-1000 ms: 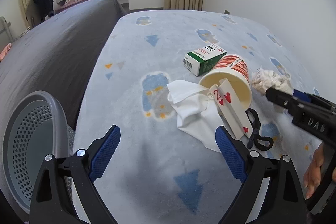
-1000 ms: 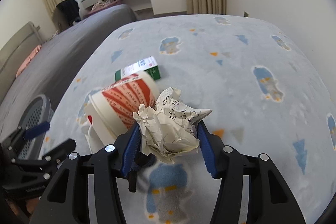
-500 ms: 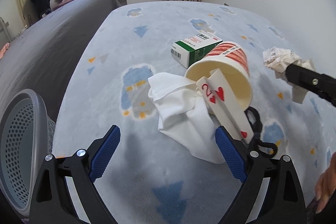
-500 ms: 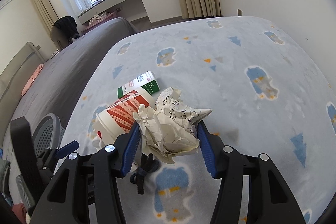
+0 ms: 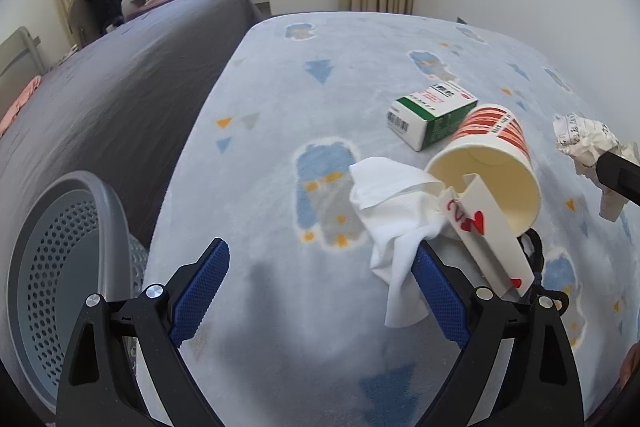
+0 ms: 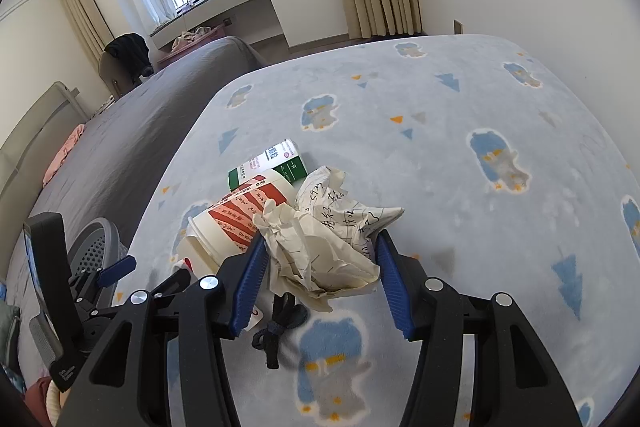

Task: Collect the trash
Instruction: 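Grasp the white tissue with the left tool while the right tool holds the paper, then carry tissue and paper over the grey basket and open both tools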

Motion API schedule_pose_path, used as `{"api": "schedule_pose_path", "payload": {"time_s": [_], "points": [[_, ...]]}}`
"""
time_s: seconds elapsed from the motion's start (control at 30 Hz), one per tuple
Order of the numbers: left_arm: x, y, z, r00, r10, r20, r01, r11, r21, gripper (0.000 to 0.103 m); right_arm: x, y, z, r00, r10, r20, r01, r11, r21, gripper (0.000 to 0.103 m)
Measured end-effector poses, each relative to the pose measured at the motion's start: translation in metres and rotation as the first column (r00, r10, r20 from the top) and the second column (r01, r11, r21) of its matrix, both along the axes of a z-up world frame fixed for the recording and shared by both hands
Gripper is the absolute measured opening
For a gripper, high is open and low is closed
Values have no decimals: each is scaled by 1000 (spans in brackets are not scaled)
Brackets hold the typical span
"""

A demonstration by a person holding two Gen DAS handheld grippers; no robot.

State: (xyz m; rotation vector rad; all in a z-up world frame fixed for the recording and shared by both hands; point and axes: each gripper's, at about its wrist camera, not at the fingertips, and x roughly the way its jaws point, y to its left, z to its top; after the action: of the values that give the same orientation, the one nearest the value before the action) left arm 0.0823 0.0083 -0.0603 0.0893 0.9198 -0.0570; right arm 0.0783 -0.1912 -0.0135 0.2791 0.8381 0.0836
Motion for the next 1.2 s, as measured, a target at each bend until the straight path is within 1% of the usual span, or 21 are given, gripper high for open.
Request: {"api": "schedule_pose_path", "payload": {"time_s": [0.13,0.23,0.27,0.3,0.33,0.37,0.4,0.43,0.47,0.5,0.53,0.67,0.9,1.07,1.2], "points": [[7,-12,-3,999,-34,-9,34,999,-12,90,1,-1,0,1000,-4,-2,4,1000,3,53],[13,-16,-5,999,-40,-13,40,999,-12,83,2,-1,0,1000,-1,-4,1,1000,9,53],[16,-17,-6,999,-42,-18,42,999,-17,78,2,-1,0,1000,1,-3,-1,1000,8,53],[17,-18,-7,999,-46,-24,45,999,-27,69,2,-1,0,1000,3,-2,-3,1000,8,53],[19,-18,-8,998,-52,-36,50,998,-45,65,2,-1,0,1000,5,-3,-4,1000,10,53],[20,-17,-9,997,-57,-44,55,997,-57,55,2,-1,0,1000,5,-3,-5,1000,11,53],[20,-18,-10,996,-67,-52,63,996,-70,41,2,-2,0,1000,5,-4,-5,1000,12,53],[20,-19,-11,995,-82,-60,77,994,-82,35,2,-2,0,1000,5,-3,-5,1000,13,53],[20,-20,-11,994,-89,-59,84,993,-82,25,2,-2,0,1000,5,-3,-5,1000,13,53],[18,-22,-10,993,-102,-56,97,992,-81,19,3,-2,0,1000,5,-3,-5,1000,12,53],[17,-24,-10,992,-110,-55,105,991,-81,10,3,-2,0,1000,5,-2,-5,1000,13,53],[10,-19,-4,992,-114,-45,110,990,-84,8,2,-1,0,1000,6,0,-6,1000,12,53],[0,2,15,996,-83,-6,82,992,-96,8,-2,3,5,1000,13,20,-14,1000,13,53],[-10,16,30,997,-61,35,64,994,-92,8,-7,11,7,999,20,39,-19,999,-26,53],[-20,29,37,997,-49,56,54,995,-88,8,-11,16,4,999,21,40,-20,999,-31,53]]}}
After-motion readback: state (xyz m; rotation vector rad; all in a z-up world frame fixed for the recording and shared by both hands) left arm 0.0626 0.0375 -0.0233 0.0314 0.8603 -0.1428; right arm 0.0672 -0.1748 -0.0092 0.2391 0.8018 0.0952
